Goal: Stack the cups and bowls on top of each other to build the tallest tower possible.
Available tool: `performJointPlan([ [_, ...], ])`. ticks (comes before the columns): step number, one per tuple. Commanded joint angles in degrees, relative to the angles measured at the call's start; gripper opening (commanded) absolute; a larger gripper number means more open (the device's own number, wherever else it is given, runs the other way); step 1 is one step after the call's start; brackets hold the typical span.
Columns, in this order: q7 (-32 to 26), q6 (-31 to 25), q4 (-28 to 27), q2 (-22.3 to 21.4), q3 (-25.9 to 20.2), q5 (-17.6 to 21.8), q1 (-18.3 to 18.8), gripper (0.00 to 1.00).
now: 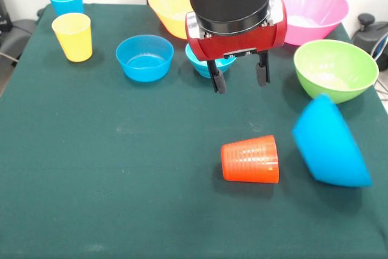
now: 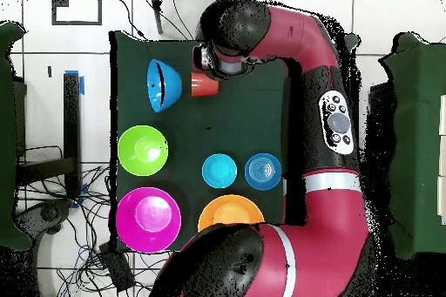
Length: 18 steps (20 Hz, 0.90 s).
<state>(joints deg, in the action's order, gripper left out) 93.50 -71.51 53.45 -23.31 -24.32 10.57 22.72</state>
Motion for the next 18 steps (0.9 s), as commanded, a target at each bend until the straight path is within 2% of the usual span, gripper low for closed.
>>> performJointPlan([
  [1,-0.5,4.59,5.47,-0.7,0.89,2.73,-1.11,1.0],
  [10,-0.22,4.92,5.76,-0.69,0.99,2.62,-1.22,1.0],
  [18,0.24,8.68,13.73,-5.06,1.24,1.87,0.08,1.0],
])
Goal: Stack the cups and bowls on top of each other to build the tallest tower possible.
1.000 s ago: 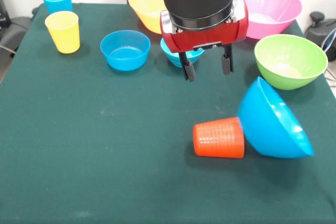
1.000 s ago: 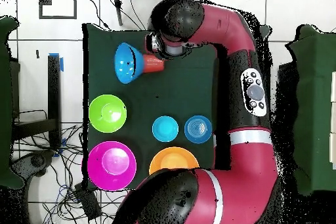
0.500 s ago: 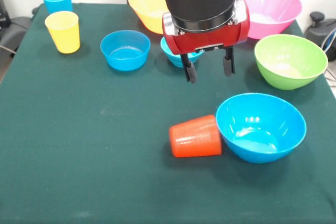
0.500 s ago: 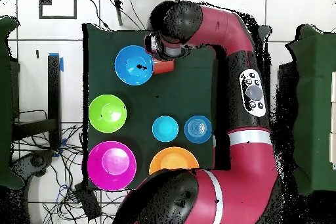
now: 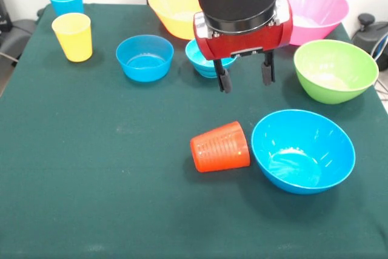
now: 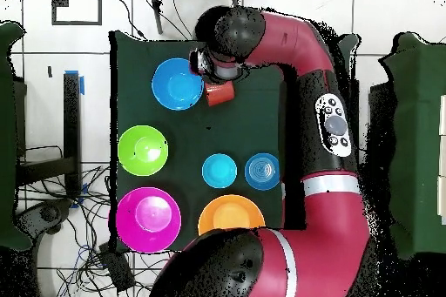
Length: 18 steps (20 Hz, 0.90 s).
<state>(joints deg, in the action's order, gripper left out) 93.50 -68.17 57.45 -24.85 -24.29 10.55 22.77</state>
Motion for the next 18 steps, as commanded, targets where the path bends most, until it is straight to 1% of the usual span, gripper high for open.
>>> performJointPlan([
  [1,0.5,5.92,10.95,-4.23,1.31,1.86,0.11,1.0],
  [4,0.71,6.78,12.07,-4.7,1.39,2.04,0.24,1.0],
  [9,0.86,6.1,9.92,-3.5,1.45,2.47,-0.26,1.0],
  [12,1.0,7.24,9.89,-3.14,1.46,2.76,-0.32,1.0],
  [15,0.67,8.56,9.47,-2.24,2.11,4.48,-1.01,1.0],
  [18,1.55,10.21,9.47,-0.68,1.97,4.03,-0.76,1.0],
])
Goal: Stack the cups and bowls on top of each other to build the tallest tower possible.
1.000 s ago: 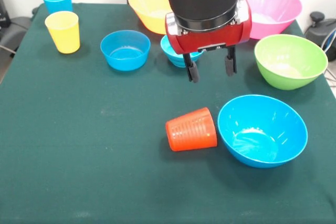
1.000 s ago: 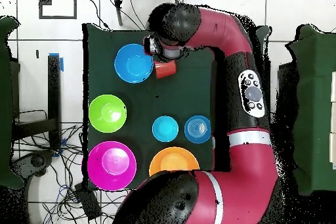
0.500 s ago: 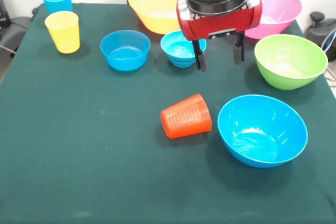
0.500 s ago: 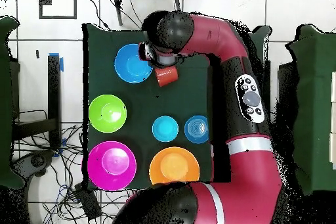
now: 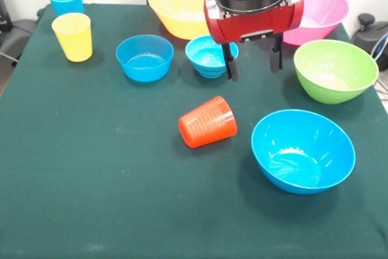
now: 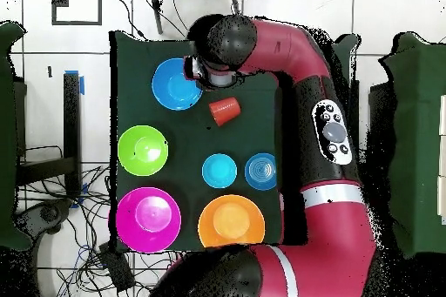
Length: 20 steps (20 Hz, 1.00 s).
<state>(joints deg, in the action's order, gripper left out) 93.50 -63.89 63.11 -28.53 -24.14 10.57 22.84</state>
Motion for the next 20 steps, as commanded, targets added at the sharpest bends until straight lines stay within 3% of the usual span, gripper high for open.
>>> performJointPlan([
  [1,1.67,7.32,3.95,4.27,0.87,2.8,-0.14,1.0],
  [9,-1.04,9.55,-1.29,11.75,-0.27,2.53,0.25,1.0],
  [15,-2.49,10.11,-0.3,12.29,-1.77,0.7,1.55,1.0],
  [20,-4.47,10.98,-0.67,12.99,-2.47,1.58,1.96,1.0],
])
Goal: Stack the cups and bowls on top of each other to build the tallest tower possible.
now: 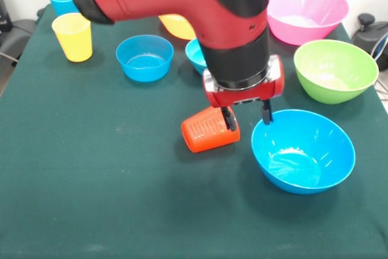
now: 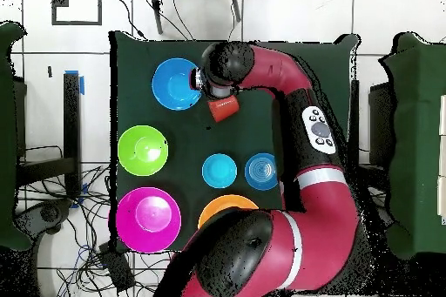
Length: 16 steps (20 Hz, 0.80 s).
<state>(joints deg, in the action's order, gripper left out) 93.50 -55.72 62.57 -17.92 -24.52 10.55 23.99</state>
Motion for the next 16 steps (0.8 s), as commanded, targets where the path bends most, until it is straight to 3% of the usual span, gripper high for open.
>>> performJointPlan([
  [1,-5.49,2.62,-1.56,2.73,-1.54,3.08,0.08,1.0],
  [16,-2.81,2.33,-6.19,2.61,1.6,8.49,-4.5,1.0],
])
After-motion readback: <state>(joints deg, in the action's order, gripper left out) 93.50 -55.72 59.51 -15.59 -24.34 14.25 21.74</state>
